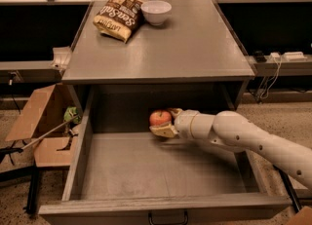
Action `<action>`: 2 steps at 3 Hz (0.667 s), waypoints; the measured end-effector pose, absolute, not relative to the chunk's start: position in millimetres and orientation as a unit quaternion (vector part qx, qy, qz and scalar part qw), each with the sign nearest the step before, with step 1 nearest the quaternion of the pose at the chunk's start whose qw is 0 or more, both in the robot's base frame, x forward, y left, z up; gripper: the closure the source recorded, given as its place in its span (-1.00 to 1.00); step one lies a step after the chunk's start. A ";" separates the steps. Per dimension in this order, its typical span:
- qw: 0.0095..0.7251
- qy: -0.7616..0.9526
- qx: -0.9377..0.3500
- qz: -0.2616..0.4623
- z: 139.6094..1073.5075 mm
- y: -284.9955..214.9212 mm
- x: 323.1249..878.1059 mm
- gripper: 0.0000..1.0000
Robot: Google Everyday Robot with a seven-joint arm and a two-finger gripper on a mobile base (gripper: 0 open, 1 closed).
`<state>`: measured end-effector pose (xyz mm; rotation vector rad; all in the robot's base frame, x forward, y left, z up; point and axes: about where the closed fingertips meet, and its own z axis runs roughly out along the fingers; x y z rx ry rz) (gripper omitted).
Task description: Place apple into top drawer
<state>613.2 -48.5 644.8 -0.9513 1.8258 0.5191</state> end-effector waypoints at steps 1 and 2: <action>0.487 0.752 -0.390 0.215 641.9 -47.7 614.2 0.55; 0.487 0.752 -0.390 0.215 641.9 -47.7 614.2 0.08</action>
Offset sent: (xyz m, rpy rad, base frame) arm 0.0009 0.0007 -0.0029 0.0022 0.0037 -0.0014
